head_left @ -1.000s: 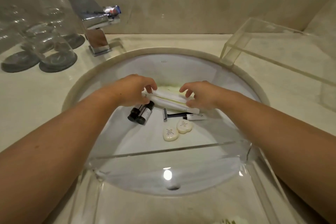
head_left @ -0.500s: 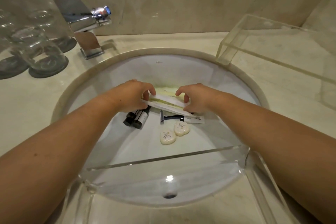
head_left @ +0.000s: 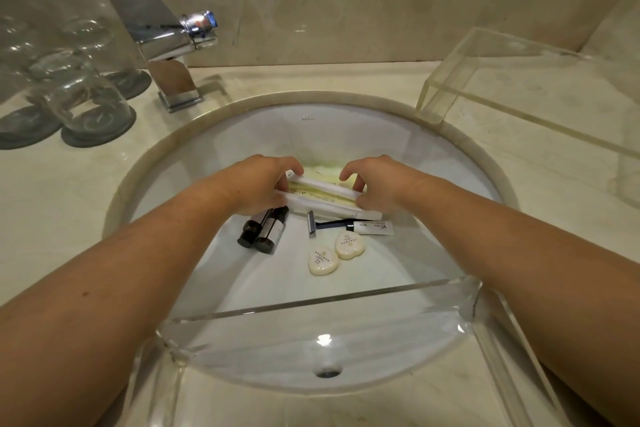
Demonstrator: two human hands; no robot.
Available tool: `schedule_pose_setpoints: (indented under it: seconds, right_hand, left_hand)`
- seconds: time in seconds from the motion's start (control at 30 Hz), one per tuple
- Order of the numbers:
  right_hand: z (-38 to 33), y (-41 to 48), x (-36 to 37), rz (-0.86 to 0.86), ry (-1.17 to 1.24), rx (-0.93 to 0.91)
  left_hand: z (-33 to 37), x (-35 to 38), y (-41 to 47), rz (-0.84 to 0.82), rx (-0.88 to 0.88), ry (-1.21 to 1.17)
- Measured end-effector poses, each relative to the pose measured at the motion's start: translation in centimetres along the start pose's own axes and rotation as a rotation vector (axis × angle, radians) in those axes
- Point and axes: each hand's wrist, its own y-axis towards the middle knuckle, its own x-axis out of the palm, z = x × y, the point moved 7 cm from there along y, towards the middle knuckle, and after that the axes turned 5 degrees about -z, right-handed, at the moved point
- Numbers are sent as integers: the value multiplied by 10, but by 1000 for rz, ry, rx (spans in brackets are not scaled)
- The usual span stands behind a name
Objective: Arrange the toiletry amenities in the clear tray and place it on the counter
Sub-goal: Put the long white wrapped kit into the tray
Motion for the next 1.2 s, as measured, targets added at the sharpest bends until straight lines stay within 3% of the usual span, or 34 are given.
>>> schedule_pose_setpoints:
  seconds: [0.5, 0.83, 1.2]
  right_hand:
    - [-1, -24, -38, 216, 159, -31]
    - [-23, -92, -66, 447, 297, -176]
    - [-40, -184, -84, 547, 286, -228]
  left_hand:
    - [10, -42, -33, 159, 28, -138]
    - [43, -73, -107, 352, 73, -277]
    - [81, -75, -195, 380, 150, -303]
